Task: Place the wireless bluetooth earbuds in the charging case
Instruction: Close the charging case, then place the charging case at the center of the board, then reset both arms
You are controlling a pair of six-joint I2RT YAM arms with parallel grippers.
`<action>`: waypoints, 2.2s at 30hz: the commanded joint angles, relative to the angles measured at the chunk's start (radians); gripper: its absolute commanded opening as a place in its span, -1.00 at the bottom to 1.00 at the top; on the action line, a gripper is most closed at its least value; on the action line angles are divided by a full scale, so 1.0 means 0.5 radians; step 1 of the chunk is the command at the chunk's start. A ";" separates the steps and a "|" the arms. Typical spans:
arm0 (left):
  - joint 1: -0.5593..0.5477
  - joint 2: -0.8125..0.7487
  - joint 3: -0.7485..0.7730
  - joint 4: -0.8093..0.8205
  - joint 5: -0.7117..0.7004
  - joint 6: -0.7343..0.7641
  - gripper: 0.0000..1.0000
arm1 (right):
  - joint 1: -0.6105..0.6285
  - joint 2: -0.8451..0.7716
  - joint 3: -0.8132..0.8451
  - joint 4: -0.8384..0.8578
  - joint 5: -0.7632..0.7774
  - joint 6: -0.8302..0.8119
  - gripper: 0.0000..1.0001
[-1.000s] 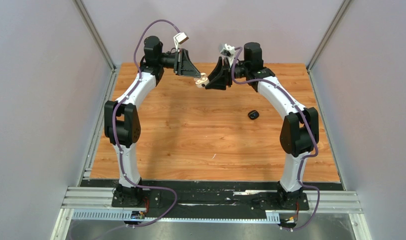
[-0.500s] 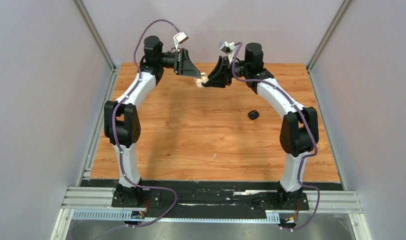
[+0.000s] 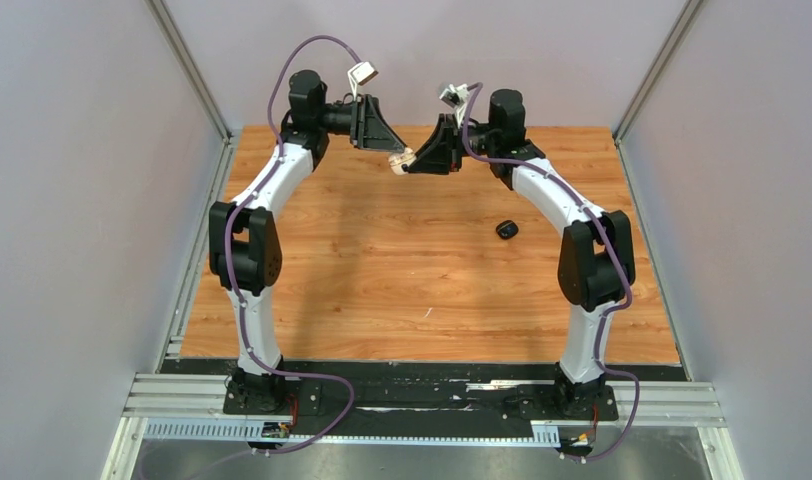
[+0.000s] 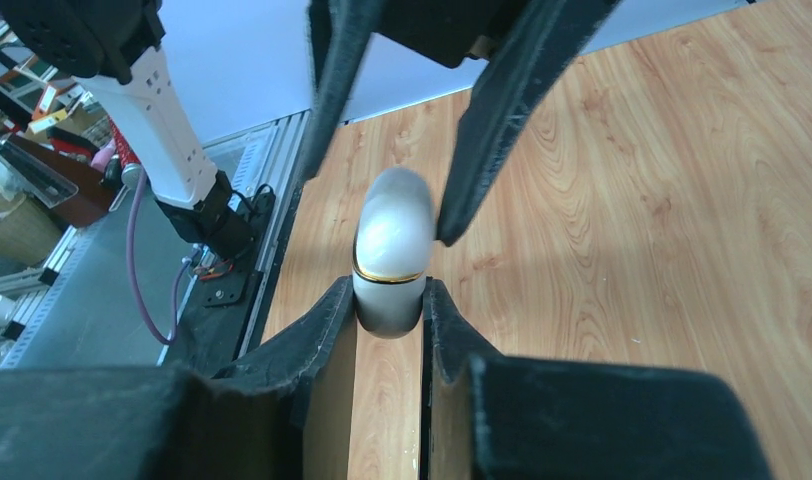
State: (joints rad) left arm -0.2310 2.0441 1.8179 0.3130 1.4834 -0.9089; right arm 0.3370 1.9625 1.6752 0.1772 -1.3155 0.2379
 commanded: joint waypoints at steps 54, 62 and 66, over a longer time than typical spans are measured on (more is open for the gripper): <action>0.048 -0.206 0.103 -2.199 -2.411 1.806 1.00 | -0.244 -0.002 -0.352 -1.074 1.235 -0.348 1.00; 0.066 -0.167 0.248 -2.047 -2.727 1.951 1.00 | -0.312 -0.184 0.040 -1.031 1.941 -0.372 1.00; 0.080 -0.288 0.094 -1.605 -2.768 2.017 1.00 | -0.317 -0.088 0.331 -1.035 2.387 -0.336 1.00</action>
State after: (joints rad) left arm -0.2024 1.9564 1.8904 -0.7223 0.1581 0.0380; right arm 0.1776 1.9083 1.7092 -0.3618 -0.4145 0.0536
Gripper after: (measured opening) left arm 0.998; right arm 0.998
